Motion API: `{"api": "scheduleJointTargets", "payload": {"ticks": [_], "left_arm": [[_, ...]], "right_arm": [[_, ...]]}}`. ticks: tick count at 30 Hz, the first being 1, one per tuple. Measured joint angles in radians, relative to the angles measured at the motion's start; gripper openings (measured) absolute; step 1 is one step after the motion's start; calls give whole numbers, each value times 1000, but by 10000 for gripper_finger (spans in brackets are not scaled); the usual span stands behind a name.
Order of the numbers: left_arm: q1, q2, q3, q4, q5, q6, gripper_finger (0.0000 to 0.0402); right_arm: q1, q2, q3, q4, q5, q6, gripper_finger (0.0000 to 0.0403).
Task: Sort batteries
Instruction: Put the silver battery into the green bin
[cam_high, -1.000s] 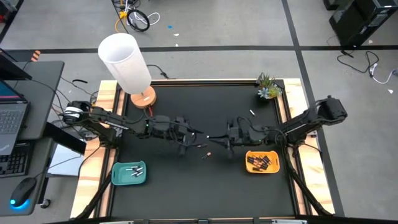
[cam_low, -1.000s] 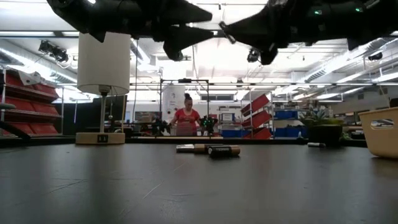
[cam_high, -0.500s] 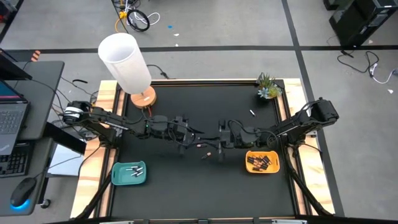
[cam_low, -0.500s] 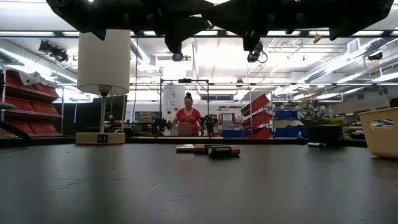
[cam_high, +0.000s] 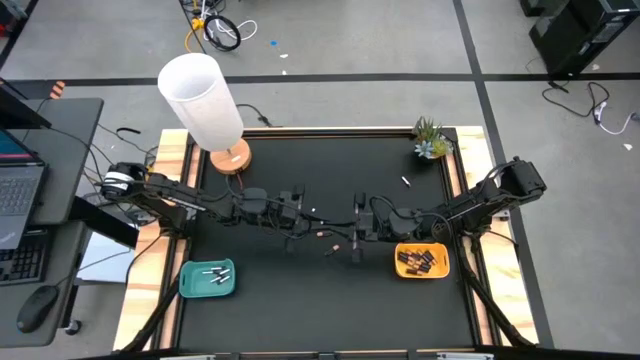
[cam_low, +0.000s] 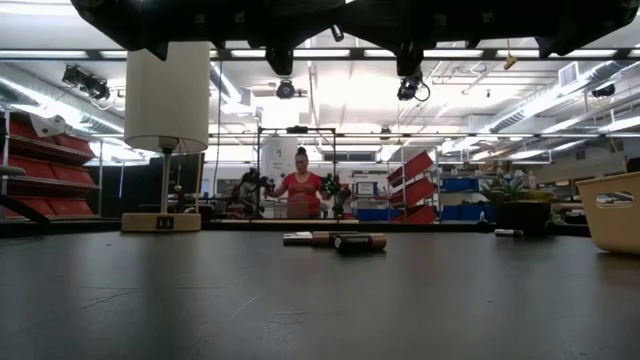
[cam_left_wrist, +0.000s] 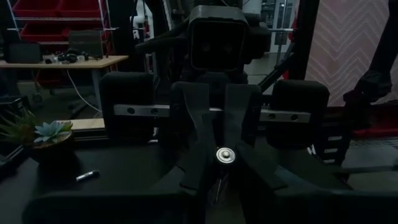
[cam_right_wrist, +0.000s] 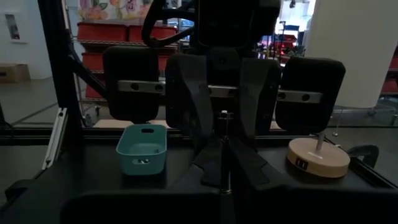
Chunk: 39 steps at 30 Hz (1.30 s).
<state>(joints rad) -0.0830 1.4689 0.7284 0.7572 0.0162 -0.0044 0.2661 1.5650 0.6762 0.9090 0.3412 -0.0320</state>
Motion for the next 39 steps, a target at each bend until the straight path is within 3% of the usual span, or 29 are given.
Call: {"api": "scheduleJointTargets", "payload": {"ticks": [11,20,23,29,39], "left_arm": [[-5,0,0,2,-7,-4,50],[-4,0,0,-23,-27,8,50],[-2,1,1,-34,-37,11,50],[-2,2,2,-36,-42,13,50],[-2,2,3,-42,-34,12,50]], "right_arm": [[10,0,-1,-8,-12,28,96],[10,1,-1,-23,17,28,103],[14,-8,3,-80,80,33,103],[15,-29,7,-123,114,36,140],[39,-97,97,-435,122,85,214]]}}
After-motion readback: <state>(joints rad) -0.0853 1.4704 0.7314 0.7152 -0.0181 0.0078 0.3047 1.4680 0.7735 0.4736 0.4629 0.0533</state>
